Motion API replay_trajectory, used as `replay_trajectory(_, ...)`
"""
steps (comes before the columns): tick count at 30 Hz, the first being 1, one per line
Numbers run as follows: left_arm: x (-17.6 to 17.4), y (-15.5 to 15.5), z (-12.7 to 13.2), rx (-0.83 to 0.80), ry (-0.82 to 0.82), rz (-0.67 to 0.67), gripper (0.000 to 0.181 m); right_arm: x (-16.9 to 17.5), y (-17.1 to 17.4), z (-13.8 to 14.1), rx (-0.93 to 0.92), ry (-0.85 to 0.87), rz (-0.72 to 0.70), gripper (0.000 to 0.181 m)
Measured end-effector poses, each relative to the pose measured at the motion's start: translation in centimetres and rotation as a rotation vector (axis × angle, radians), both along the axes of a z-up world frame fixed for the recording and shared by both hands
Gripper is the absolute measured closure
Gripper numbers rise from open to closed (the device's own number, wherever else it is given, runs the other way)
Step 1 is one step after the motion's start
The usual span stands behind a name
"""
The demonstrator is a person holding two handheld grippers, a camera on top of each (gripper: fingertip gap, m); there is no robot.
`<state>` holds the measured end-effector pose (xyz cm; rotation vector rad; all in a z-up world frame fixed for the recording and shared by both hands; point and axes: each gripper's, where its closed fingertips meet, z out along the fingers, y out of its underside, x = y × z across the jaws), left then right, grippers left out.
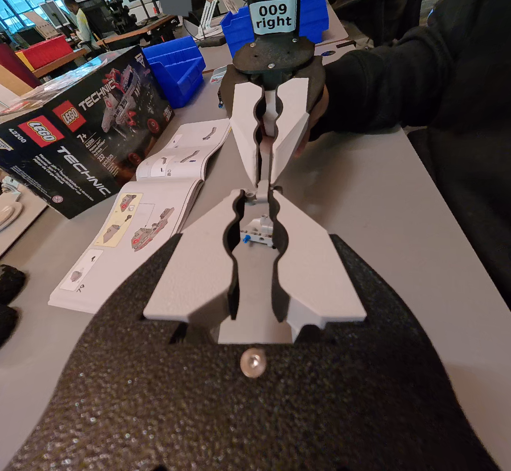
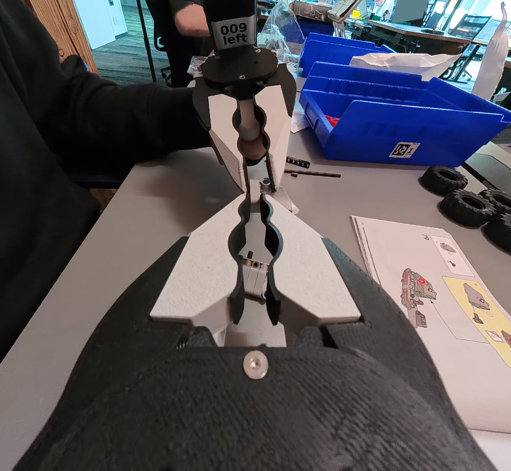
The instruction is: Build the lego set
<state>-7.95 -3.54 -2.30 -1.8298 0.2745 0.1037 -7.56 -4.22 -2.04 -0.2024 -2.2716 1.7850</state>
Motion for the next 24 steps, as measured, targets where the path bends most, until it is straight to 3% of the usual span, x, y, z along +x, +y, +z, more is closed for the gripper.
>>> replay_trajectory(24,-0.39,-0.26,-0.45,-0.006,-0.028,0.027,0.168,-0.19,0.15,-0.44,0.009,-0.021,-0.014,0.176)
